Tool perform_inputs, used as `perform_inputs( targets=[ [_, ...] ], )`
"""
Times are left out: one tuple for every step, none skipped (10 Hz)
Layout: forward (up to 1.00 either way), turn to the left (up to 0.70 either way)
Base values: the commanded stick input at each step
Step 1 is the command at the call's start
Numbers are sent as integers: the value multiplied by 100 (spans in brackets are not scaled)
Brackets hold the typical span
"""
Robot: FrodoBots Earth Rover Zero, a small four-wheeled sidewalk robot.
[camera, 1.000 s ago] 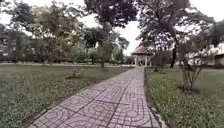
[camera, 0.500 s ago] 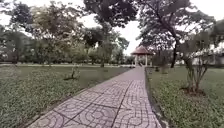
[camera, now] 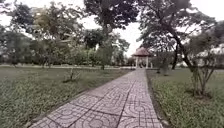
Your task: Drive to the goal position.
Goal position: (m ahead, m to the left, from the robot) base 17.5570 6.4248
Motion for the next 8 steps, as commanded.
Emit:
perform_inputs(
  targets=[
    [30,0],
    [30,0],
    [30,0],
    [30,0],
    [30,0],
    [30,0],
    [30,0],
    [30,0]
  ],
)
